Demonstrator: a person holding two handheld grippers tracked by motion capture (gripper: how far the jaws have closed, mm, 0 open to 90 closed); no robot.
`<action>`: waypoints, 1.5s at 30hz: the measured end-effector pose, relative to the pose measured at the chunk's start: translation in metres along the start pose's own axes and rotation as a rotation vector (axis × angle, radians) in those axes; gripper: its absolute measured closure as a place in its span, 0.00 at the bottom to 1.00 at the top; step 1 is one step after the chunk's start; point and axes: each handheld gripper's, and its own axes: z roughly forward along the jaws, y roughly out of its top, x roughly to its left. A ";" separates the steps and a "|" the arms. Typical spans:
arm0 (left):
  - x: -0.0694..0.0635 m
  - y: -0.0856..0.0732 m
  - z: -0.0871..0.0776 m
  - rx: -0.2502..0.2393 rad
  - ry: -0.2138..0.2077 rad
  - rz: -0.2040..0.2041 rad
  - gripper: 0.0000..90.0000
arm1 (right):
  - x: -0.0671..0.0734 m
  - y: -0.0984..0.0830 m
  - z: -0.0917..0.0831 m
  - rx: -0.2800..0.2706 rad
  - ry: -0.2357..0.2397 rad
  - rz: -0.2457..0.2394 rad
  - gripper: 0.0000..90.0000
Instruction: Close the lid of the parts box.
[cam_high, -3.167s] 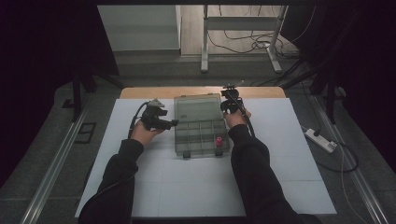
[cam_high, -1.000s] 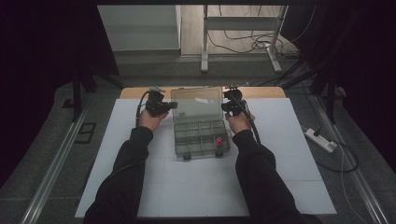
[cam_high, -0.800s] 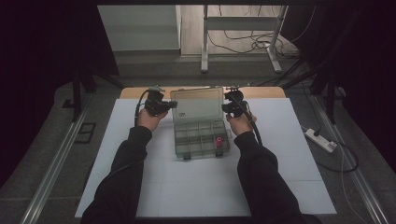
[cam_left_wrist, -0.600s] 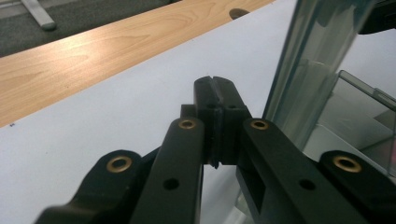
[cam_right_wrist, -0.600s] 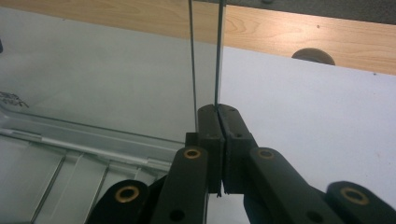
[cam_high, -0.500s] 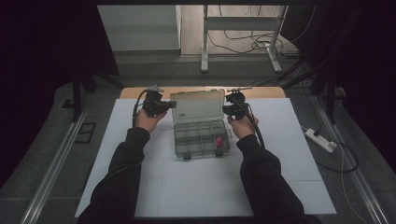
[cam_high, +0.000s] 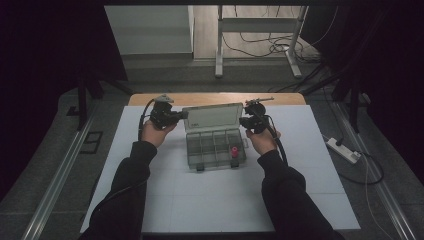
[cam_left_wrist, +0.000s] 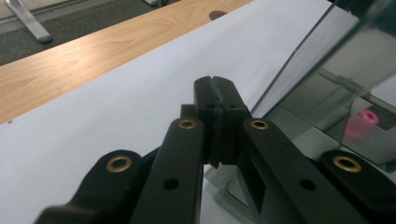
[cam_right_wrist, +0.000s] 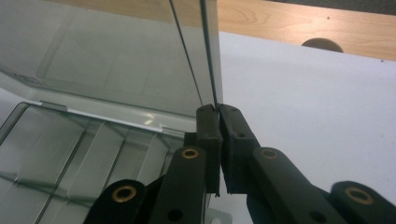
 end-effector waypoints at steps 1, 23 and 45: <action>-0.002 -0.001 -0.001 0.000 -0.003 0.000 0.99 | 0.000 -0.001 -0.001 0.004 0.003 0.000 0.96; -0.034 -0.018 -0.012 0.003 -0.021 0.020 0.99 | -0.004 -0.026 -0.015 0.062 0.076 -0.009 0.99; -0.067 -0.040 -0.025 0.019 -0.052 0.008 0.99 | -0.004 -0.058 -0.037 0.101 0.175 -0.108 0.99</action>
